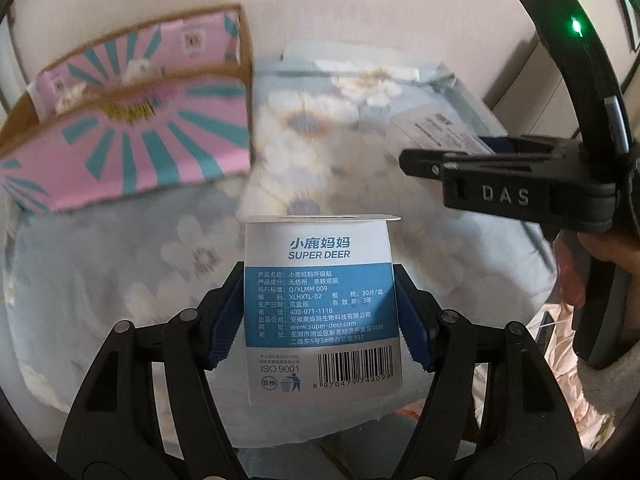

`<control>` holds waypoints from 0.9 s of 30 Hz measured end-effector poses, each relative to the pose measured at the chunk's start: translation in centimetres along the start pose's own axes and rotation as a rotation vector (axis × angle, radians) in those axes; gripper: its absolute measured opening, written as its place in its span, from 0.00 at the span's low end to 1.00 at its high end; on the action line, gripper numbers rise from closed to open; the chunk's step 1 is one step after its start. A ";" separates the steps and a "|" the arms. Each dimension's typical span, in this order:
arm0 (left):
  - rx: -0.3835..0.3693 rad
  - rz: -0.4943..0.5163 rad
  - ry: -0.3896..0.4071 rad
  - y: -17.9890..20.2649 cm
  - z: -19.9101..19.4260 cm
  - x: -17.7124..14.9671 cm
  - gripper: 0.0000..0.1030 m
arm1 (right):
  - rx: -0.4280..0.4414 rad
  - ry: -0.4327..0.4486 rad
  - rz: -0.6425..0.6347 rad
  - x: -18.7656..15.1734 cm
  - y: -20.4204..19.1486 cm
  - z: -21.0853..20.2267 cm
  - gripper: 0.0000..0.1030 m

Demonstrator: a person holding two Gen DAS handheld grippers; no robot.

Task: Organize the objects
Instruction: 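Carry the Super Deer box into the box with left tool while right tool carries the clear case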

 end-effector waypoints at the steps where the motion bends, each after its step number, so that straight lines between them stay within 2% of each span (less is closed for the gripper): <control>1: -0.005 0.001 0.011 -0.3 -0.6 0.6 0.64 | 0.001 0.009 0.003 0.5 -0.2 -0.6 0.56; 6: -0.028 0.015 0.052 -2.6 -3.6 4.4 0.64 | -0.005 0.053 0.006 3.3 -1.3 -3.2 0.56; 15: -0.015 0.032 0.143 -7.8 -7.7 11.8 0.64 | -0.002 0.131 -0.020 9.9 -4.5 -7.0 0.56; 22: 0.013 -0.006 0.195 -14.1 -9.4 17.0 0.64 | 0.026 0.177 -0.059 15.4 -8.4 -7.4 0.56; 27: 0.038 -0.056 0.201 -18.7 -9.2 19.2 0.64 | 0.062 0.180 -0.090 18.3 -11.6 -6.1 0.56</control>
Point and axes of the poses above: each gripper's, at about its wrist camera, not at the fingertips, and z roughly the way its jaws point, y to its right, x to its top, the point moved 7 cm from there along z, roughly the way its jaws point, and after that the axes turned 6 degrees about x, right-handed, at the moved point
